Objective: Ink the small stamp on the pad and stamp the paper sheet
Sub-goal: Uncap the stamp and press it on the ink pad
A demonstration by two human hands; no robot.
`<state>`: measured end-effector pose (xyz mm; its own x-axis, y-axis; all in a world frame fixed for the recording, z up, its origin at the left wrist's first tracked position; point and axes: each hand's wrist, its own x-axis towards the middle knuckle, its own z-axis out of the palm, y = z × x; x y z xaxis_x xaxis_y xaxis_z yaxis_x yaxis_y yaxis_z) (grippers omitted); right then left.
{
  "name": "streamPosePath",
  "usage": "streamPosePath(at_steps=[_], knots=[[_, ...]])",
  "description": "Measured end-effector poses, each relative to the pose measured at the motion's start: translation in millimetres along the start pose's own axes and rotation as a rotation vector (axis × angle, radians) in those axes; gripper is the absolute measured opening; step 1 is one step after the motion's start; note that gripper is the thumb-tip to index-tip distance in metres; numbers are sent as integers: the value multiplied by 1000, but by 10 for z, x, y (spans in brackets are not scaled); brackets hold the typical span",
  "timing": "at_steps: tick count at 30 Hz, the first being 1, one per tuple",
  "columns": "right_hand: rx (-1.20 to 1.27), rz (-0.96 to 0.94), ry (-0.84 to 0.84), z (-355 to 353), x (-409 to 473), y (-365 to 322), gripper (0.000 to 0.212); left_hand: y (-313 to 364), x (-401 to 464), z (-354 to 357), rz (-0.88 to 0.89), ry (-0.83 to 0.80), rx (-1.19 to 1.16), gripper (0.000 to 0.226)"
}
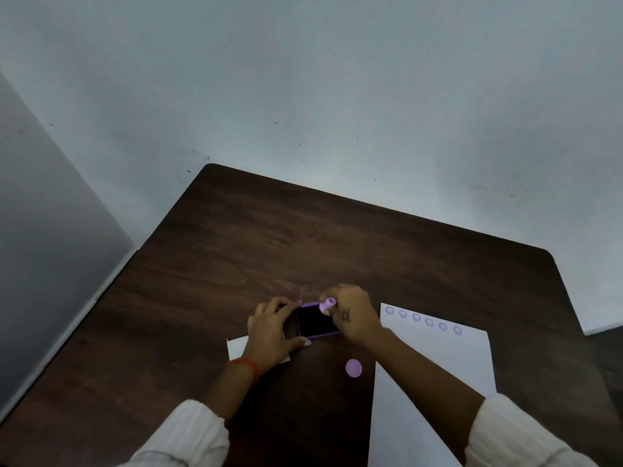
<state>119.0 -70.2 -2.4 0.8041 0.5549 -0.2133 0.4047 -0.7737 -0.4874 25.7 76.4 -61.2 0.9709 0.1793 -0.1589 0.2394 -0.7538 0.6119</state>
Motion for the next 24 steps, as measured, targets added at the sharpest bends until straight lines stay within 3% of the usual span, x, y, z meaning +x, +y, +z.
streamPosePath(at_steps=[6,12,18,24], knots=[[-195,-246,-11,220,-89,21,23,-8,-3,11,-3,-4,-3,76],[-119,-114,34,269,-42,-48,20,-14,2,21,5,6,0,76],[-284,-381,-82,177,26,95,24,-32,20,36,5,15,7,76],[-179,-246,65,344,-96,37,24,-50,25,59,8,15,23,77]])
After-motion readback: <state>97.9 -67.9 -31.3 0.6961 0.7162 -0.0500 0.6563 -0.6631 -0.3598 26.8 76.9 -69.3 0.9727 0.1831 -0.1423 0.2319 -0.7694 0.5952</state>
